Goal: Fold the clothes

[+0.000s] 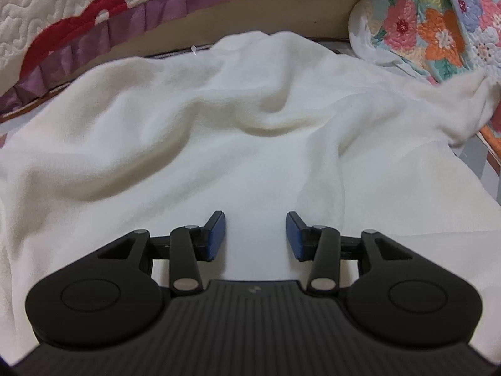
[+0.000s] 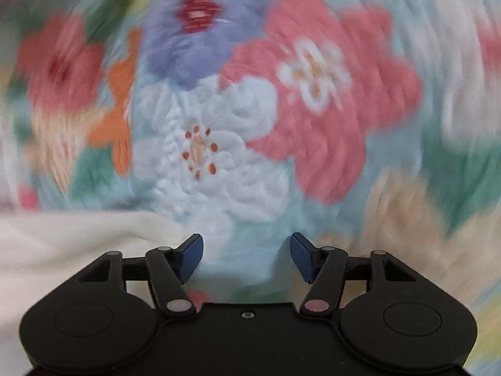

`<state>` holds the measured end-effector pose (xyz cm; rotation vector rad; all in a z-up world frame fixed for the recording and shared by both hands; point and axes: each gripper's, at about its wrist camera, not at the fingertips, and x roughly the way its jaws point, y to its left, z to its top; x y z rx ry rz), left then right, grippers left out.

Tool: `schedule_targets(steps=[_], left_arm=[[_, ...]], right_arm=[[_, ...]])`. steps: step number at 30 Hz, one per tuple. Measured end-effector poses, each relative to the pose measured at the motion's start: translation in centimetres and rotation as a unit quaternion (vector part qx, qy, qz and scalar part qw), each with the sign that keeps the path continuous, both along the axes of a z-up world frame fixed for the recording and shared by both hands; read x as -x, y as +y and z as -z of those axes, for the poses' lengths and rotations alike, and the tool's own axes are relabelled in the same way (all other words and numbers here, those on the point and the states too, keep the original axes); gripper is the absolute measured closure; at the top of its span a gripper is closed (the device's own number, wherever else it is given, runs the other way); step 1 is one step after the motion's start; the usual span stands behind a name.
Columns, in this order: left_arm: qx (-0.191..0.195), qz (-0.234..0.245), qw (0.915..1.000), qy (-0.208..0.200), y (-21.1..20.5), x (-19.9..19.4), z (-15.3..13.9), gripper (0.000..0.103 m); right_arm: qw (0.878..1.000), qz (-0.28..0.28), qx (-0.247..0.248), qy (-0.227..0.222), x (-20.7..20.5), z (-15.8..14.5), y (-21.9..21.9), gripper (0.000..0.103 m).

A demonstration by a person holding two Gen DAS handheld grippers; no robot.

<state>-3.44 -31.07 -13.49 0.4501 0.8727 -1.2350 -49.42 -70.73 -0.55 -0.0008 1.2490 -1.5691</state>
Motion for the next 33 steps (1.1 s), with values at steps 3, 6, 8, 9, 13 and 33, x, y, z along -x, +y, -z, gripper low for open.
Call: schedule_targets(steps=[3, 6, 8, 9, 13, 33], left_arm=[[0.020, -0.010, 0.9997, 0.007, 0.3, -0.6, -0.5, 0.061], [0.035, -0.012, 0.9993, 0.002, 0.5, -1.3, -1.0, 0.060], [0.044, -0.012, 0.9990, -0.003, 0.6, -1.8, -1.3, 0.056], [0.044, -0.012, 0.9989, -0.013, 0.6, -2.2, -1.5, 0.056], [0.042, -0.058, 0.9964, -0.046, 1.2, -6.2, -1.6, 0.055], [0.059, -0.148, 0.9816, 0.105, -1.5, -22.3, -0.4, 0.046]], right_arm=[[0.997, -0.046, 0.004, -0.069, -1.0, -1.3, 1.4, 0.037], [0.983, -0.096, -0.004, -0.155, -2.5, -1.9, 2.7, 0.035], [0.965, -0.131, -0.028, -0.224, -4.4, -1.0, 3.3, 0.035], [0.955, -0.146, -0.043, -0.253, -5.6, -0.2, 3.5, 0.035], [0.920, -0.210, -0.102, -0.316, -12.6, 3.5, 4.1, 0.035], [0.806, -0.339, -0.339, -0.348, -45.9, 11.7, 6.8, 0.031]])
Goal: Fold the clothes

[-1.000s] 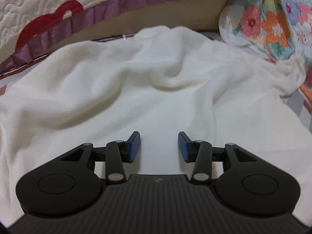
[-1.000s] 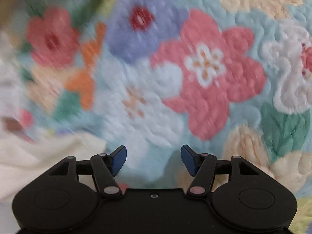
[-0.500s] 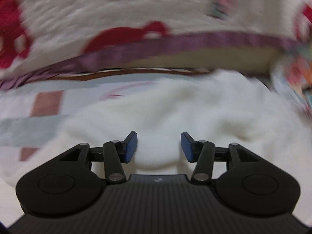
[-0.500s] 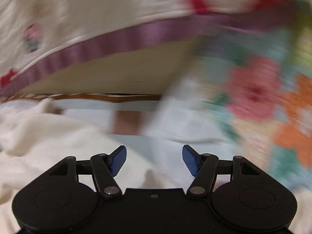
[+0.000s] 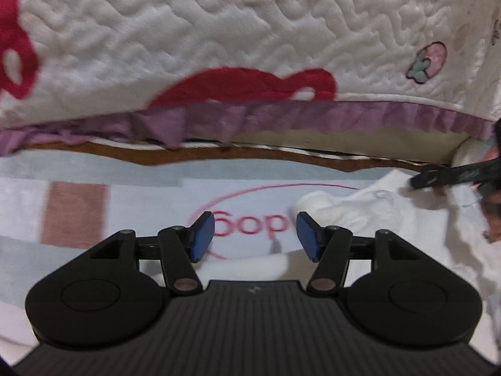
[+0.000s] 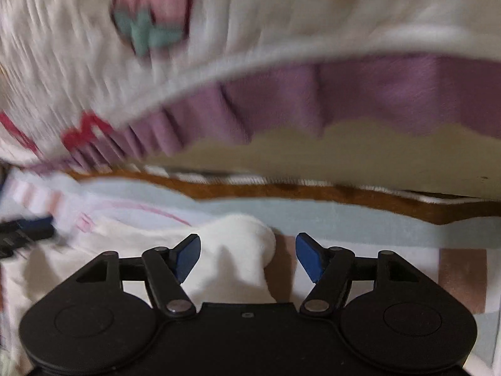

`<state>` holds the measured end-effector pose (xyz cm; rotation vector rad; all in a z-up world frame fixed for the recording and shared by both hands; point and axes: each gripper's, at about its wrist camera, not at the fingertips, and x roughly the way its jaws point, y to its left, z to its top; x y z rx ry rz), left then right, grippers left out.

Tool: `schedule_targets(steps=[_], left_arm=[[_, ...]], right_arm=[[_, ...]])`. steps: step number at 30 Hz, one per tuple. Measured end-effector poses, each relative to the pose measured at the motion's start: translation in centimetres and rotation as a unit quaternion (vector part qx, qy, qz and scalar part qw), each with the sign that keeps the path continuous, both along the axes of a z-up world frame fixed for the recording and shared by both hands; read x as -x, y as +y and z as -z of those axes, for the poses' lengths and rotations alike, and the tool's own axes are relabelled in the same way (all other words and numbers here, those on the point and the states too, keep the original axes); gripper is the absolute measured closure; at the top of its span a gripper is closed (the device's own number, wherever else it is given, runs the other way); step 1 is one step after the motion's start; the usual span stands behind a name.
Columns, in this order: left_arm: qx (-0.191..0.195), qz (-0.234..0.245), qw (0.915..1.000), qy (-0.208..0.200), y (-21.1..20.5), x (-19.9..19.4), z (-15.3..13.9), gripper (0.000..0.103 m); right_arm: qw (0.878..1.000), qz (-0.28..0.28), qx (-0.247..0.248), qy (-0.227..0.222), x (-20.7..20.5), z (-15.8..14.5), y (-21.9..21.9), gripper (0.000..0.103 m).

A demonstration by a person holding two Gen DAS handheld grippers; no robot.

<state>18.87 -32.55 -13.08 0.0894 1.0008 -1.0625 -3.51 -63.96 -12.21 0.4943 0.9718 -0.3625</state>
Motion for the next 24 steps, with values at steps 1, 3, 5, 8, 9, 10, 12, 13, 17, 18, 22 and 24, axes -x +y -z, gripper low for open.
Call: schedule_targets(steps=[1, 3, 5, 8, 9, 10, 12, 13, 17, 18, 22, 24], left_arm=[[0.011, 0.008, 0.9997, 0.018, -0.2, 0.2, 0.3, 0.045], [0.023, 0.028, 0.9984, 0.045, -0.7, 1.0, 0.9, 0.042], [0.003, 0.045, 0.9982, 0.040, -1.4, 1.8, 1.5, 0.037], [-0.032, 0.068, 0.9969, 0.024, -2.5, 2.9, 2.4, 0.035], [-0.037, 0.071, 0.9966, 0.019, -2.8, 3.0, 2.7, 0.035], [-0.041, 0.074, 0.9963, 0.015, -3.0, 3.1, 2.8, 0.037], [-0.043, 0.081, 0.9957, -0.007, -3.5, 3.5, 2.4, 0.080], [-0.042, 0.087, 0.9947, -0.035, -3.8, 4.0, 1.7, 0.097], [-0.032, 0.105, 0.9813, -0.158, -5.1, 6.1, -1.2, 0.098], [-0.024, 0.101, 0.9739, -0.202, -5.5, 6.7, -2.4, 0.098], [-0.023, 0.068, 0.9646, -0.254, -7.8, 6.0, -3.4, 0.102], [-0.023, 0.062, 0.9713, -0.229, -8.9, 4.6, -2.3, 0.102]], right_arm=[[1.000, -0.007, 0.012, 0.012, -0.1, 0.7, 0.5, 0.032], [0.999, -0.023, 0.031, 0.005, 0.8, 1.2, 1.6, 0.033], [0.999, -0.030, 0.028, -0.013, 1.9, 1.5, 2.4, 0.033], [1.000, -0.020, -0.005, -0.021, 3.2, 2.5, 2.4, 0.032], [1.000, -0.016, -0.018, -0.019, 3.5, 3.0, 2.2, 0.032], [0.999, -0.015, -0.022, -0.021, 3.6, 3.3, 2.1, 0.032], [0.999, -0.037, -0.005, -0.037, 3.6, 3.2, 2.6, 0.056], [0.998, -0.046, 0.003, -0.045, 3.6, 3.1, 2.8, 0.086], [0.990, -0.053, 0.080, -0.105, 3.0, 0.1, 3.4, 0.089], [0.986, -0.052, 0.111, -0.116, 2.8, -0.9, 3.7, 0.089], [0.976, -0.034, 0.172, -0.128, 2.1, -2.5, 3.3, 0.090], [0.974, -0.038, 0.190, -0.116, 1.6, -1.8, 3.2, 0.090]])
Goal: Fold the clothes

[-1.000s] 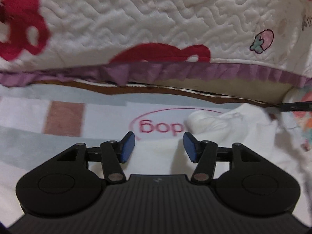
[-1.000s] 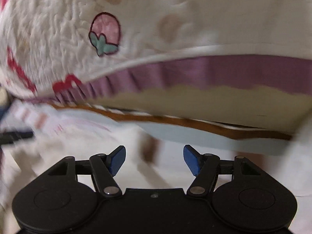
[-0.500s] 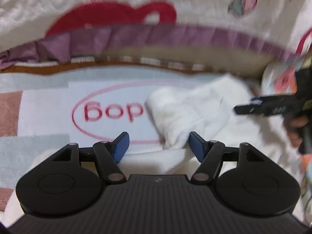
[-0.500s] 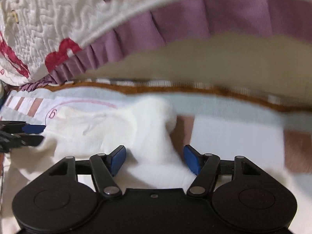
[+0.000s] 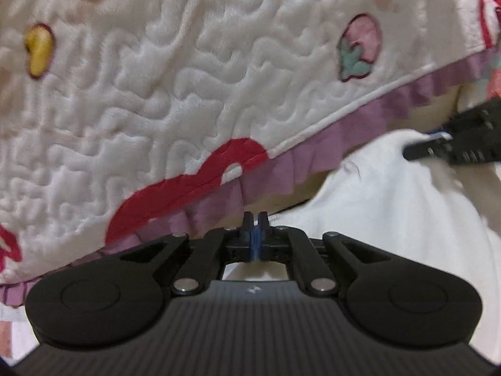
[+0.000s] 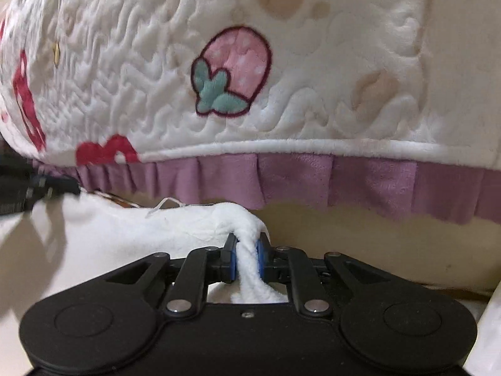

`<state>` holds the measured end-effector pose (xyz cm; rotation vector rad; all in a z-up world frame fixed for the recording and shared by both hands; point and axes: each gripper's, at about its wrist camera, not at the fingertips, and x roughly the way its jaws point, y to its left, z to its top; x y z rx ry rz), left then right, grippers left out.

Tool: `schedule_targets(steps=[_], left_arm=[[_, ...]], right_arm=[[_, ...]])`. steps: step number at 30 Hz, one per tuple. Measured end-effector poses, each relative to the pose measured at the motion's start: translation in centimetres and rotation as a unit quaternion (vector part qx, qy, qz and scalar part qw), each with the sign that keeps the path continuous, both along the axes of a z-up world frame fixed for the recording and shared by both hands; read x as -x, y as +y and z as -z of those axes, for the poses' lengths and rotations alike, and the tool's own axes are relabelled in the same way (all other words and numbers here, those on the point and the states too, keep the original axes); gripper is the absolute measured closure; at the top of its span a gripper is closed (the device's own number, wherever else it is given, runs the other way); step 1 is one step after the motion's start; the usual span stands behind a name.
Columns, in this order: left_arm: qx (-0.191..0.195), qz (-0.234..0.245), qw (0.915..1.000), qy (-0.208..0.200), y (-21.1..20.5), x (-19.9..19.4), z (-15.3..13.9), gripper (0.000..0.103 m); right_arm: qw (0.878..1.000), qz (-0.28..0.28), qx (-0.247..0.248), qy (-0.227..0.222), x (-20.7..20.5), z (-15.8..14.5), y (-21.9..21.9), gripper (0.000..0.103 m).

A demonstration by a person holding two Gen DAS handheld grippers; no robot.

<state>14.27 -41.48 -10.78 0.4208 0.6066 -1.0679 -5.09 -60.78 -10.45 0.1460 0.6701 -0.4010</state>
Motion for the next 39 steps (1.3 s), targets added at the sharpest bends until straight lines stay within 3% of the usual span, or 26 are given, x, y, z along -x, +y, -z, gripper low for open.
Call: schedule_targets(steps=[3, 4, 5, 6, 8, 10, 13, 16, 20, 24, 26, 29, 31, 34, 39], left_arm=[[-0.019, 0.018, 0.9993, 0.027, -1.4, -0.9, 1.9, 0.101], [-0.028, 0.021, 0.9991, 0.025, -1.5, -0.8, 2.3, 0.102], [-0.033, 0.016, 0.9990, 0.027, -1.2, -0.9, 2.2, 0.098], [-0.036, 0.007, 0.9988, 0.032, -0.8, -1.0, 2.0, 0.097], [-0.029, -0.020, 0.9983, 0.045, 0.7, -0.7, 0.8, 0.081], [-0.015, -0.038, 0.9979, 0.050, 2.3, 0.4, -0.9, 0.072], [0.005, -0.036, 0.9984, 0.043, 4.6, 4.2, -3.8, 0.069], [0.042, -0.037, 0.9953, 0.079, 8.9, 9.3, -5.8, 0.060], [0.000, -0.030, 0.9897, 0.140, 14.9, 16.9, -6.3, 0.060], [-0.055, -0.018, 0.9926, 0.107, 17.3, 22.6, -7.5, 0.059], [-0.063, -0.021, 0.9919, 0.108, 17.8, 24.3, -8.2, 0.060], [-0.086, -0.026, 0.9891, 0.117, 16.1, 25.5, -9.3, 0.067], [-0.111, -0.011, 0.9897, 0.089, 13.8, 26.8, -9.9, 0.073], [-0.151, 0.007, 0.9869, 0.057, 10.4, 29.0, -10.4, 0.074], [-0.152, 0.069, 0.9857, 0.024, 9.2, 32.2, -13.1, 0.069]], right_arm=[[0.997, 0.009, 0.007, 0.079, -0.9, 2.2, -0.5, 0.069], [0.997, 0.011, 0.003, 0.077, -0.3, 1.7, -0.9, 0.055], [0.997, 0.013, -0.001, 0.076, 0.3, 1.3, -1.2, 0.049], [0.997, 0.016, -0.008, 0.074, 1.0, 0.7, -1.6, 0.048], [0.996, 0.031, -0.058, 0.061, 2.9, -1.2, -2.6, 0.048], [0.994, 0.057, -0.085, 0.046, 6.0, -3.4, -2.5, 0.046], [0.992, 0.075, -0.098, 0.020, 13.6, -6.2, 0.7, 0.046], [0.992, 0.093, -0.089, -0.009, 22.4, -8.0, 6.6, 0.046], [0.994, 0.080, -0.075, -0.019, 32.6, -8.1, 14.9, 0.047], [0.997, 0.048, -0.053, 0.026, 38.7, -7.2, 19.1, 0.059], [0.998, 0.033, -0.053, 0.023, 40.8, -7.0, 20.0, 0.073], [0.998, 0.015, -0.057, 0.013, 42.9, -6.3, 20.4, 0.080], [0.998, 0.006, -0.064, -0.002, 43.8, -5.8, 20.6, 0.080], [0.997, 0.012, -0.075, -0.011, 43.6, -4.5, 20.8, 0.078], [0.998, 0.010, -0.056, -0.026, 43.5, -3.9, 22.2, 0.070]])
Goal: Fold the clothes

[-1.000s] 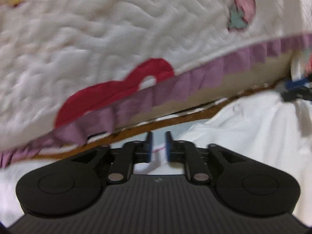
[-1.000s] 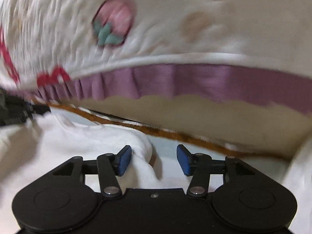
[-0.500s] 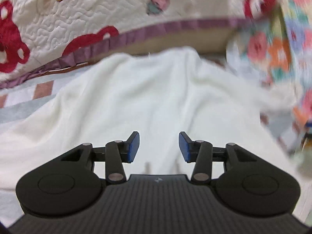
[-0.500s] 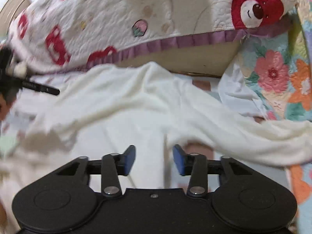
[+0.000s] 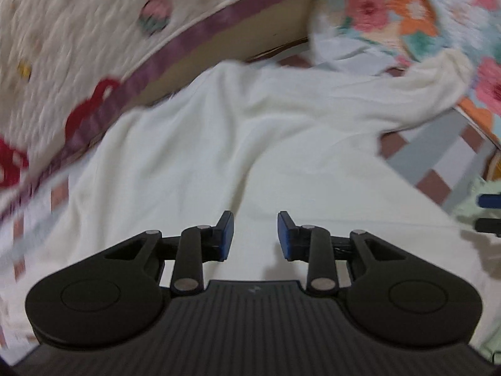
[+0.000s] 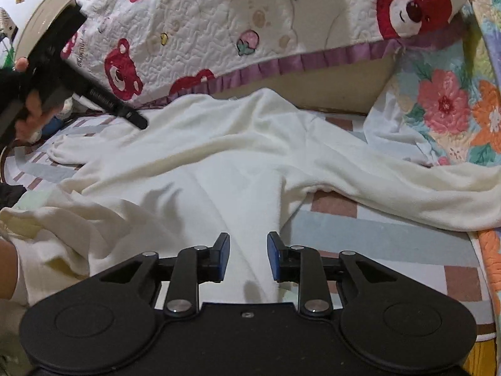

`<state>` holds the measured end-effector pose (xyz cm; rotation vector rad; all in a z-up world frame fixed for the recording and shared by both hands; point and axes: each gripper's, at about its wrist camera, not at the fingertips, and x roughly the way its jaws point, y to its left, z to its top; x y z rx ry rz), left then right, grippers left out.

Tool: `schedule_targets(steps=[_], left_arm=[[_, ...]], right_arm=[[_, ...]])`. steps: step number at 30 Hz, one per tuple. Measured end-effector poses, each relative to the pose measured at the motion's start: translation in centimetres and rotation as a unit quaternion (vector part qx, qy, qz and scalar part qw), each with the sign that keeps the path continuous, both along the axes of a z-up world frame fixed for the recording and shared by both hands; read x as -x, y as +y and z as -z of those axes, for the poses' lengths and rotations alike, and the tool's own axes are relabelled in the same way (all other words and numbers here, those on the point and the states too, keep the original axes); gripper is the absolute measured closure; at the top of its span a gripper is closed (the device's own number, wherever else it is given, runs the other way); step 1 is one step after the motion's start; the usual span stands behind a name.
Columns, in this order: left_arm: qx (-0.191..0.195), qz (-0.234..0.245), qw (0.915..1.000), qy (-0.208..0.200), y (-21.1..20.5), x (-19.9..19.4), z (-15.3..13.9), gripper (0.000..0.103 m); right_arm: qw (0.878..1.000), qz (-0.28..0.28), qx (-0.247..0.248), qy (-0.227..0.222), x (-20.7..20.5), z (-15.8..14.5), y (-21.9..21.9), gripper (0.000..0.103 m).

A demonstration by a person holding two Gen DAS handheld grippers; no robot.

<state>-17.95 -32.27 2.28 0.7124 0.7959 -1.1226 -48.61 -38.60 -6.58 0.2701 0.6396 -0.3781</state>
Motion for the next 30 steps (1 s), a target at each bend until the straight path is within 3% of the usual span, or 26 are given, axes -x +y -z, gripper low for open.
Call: schedule_targets(steps=[3, 8, 11, 16, 19, 22, 27, 30], left_arm=[[0.012, 0.007, 0.9992, 0.038, 3.5, 0.2, -0.1, 0.068], [0.015, -0.041, 0.9958, 0.081, 13.5, -2.0, 2.7, 0.066], [0.020, -0.045, 0.9943, 0.094, 18.5, -3.0, 4.4, 0.061], [0.038, -0.049, 0.9919, 0.111, 22.9, -2.5, 5.5, 0.058], [0.084, -0.083, 0.9801, 0.159, 25.4, -2.3, 5.7, 0.055], [0.080, -0.105, 0.9780, 0.161, 27.6, -0.6, 7.1, 0.053], [-0.001, -0.077, 0.9915, 0.105, 27.3, 2.5, 9.7, 0.051], [-0.001, -0.065, 0.9929, 0.100, 27.3, 4.0, 10.6, 0.040]], right_arm=[[0.999, 0.026, 0.010, -0.018, 1.7, 0.2, 1.7, 0.060], [0.996, 0.076, 0.018, -0.050, 5.1, 0.9, 5.3, 0.047], [0.994, 0.091, 0.050, -0.032, 5.8, 0.9, 7.1, 0.044], [0.994, 0.045, 0.081, 0.051, 5.0, 1.1, 7.9, 0.040], [0.993, 0.056, 0.081, 0.061, 5.8, 1.5, 7.6, 0.036], [0.993, 0.081, 0.064, 0.060, 6.8, 3.1, 7.1, 0.036], [0.990, 0.135, 0.036, 0.038, 8.4, 5.5, 6.3, 0.036], [0.986, 0.167, 0.009, 0.019, 8.9, 6.3, 5.3, 0.036]])
